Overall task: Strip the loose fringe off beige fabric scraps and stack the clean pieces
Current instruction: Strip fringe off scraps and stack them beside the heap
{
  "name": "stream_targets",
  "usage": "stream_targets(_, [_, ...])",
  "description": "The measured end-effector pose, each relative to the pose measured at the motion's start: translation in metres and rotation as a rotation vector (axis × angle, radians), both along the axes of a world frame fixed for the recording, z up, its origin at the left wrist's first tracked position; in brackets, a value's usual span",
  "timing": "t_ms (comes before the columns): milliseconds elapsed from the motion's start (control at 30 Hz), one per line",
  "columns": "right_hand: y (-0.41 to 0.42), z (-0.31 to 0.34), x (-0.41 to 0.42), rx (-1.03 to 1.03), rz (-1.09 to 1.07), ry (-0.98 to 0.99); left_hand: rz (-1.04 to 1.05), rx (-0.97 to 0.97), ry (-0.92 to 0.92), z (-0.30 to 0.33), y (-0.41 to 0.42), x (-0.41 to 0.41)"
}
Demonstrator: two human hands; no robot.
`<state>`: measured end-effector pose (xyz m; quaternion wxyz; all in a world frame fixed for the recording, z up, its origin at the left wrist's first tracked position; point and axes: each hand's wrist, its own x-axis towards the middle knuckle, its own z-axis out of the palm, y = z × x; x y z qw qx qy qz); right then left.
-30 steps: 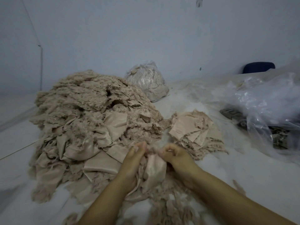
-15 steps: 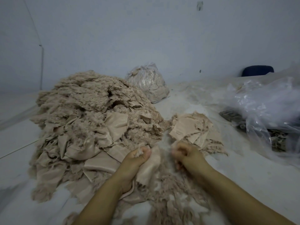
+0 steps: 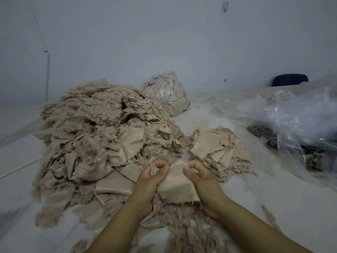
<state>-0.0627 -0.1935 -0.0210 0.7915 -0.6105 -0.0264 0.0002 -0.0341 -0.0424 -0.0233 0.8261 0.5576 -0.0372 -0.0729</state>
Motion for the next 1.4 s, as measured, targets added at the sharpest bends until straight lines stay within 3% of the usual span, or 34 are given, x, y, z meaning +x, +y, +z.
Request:
stream_targets(100, [-0.003, 0.002, 0.004, -0.026, -0.095, -0.038, 0.04, 0.086, -0.04, -0.002, 0.0, 0.001])
stream_targets(200, [-0.008, 0.007, 0.008, -0.091, -0.173, -0.088, -0.105, 0.181, -0.072, -0.004, -0.003, -0.002])
stream_targets(267, [-0.013, 0.011, 0.011, -0.083, -0.21, -0.104, -0.046, 0.228, -0.051, -0.002, -0.005, -0.002])
stream_targets(433, [-0.036, 0.029, 0.02, -0.106, -0.296, -0.118, -0.002, 0.192, 0.028, 0.002, 0.003, 0.001])
stream_targets(567, [-0.05, 0.053, 0.037, -0.18, -0.185, -0.085, -0.026, 0.205, 0.032, -0.003, 0.004, 0.002])
stream_targets(733, [-0.05, 0.07, 0.045, -0.285, -0.172, -0.104, -0.116, 0.203, -0.073, -0.001, 0.001, -0.003])
stream_targets(900, [-0.006, 0.04, 0.038, -0.304, -0.24, -0.173, -0.314, 0.144, -0.082, 0.004, -0.008, -0.012])
stream_targets(1133, [0.002, 0.05, 0.051, -0.194, -0.288, -0.21, -0.135, 0.11, -0.02, 0.002, -0.01, -0.011])
stream_targets(1300, [-0.069, 0.08, 0.089, -0.568, -0.438, -0.138, -0.136, 0.181, 0.003, 0.0, -0.008, -0.006])
stream_targets(1400, [-0.104, 0.074, 0.087, -0.948, -0.578, -0.051, -0.159, 0.145, 0.017, 0.0, -0.009, -0.006])
